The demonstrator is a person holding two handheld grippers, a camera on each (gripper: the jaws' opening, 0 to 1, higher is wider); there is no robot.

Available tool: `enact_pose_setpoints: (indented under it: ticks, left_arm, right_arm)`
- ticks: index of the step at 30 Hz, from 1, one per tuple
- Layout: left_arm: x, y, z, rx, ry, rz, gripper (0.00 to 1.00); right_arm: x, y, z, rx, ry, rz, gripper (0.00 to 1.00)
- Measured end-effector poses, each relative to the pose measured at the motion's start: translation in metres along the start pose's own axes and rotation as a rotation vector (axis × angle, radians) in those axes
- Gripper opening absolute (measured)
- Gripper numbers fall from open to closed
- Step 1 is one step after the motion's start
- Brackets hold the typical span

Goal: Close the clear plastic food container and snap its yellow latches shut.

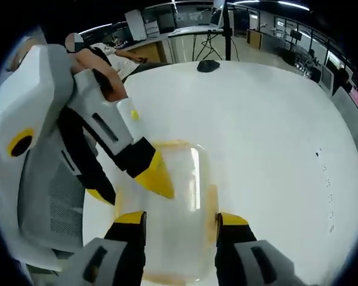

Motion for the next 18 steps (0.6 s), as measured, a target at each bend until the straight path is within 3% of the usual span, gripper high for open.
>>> enact_pose_setpoints:
  ticks: [8,14,15,18]
  left_arm:
    - [-0.002,-0.001,-0.001,-0.009,0.011,-0.001,0.46]
    - [-0.004,-0.002,-0.003,-0.021,0.026,0.022,0.42]
    - [-0.007,-0.01,-0.003,-0.054,0.05,0.033,0.41]
    - [-0.005,-0.009,-0.008,-0.027,0.041,0.041,0.41]
  right_arm:
    - [0.003,0.002,-0.001,-0.035,0.022,-0.011,0.39]
    - [0.012,0.005,-0.001,-0.067,0.02,-0.065,0.26]
    - [0.013,0.008,-0.002,-0.068,0.021,-0.063,0.24]
    - [0.012,0.005,-0.001,-0.101,0.038,-0.07,0.23]
Point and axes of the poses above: the point that each gripper's makers call its tool centre point, and the gripper's own axes: z roughly backward along the fingers, x roughly to its right, y roughly out of its top, the point moved 2 cm from there along z, roughly backward along the fingers, and after that the axes turned 8 degrees about -z, right-handed, at the moved point
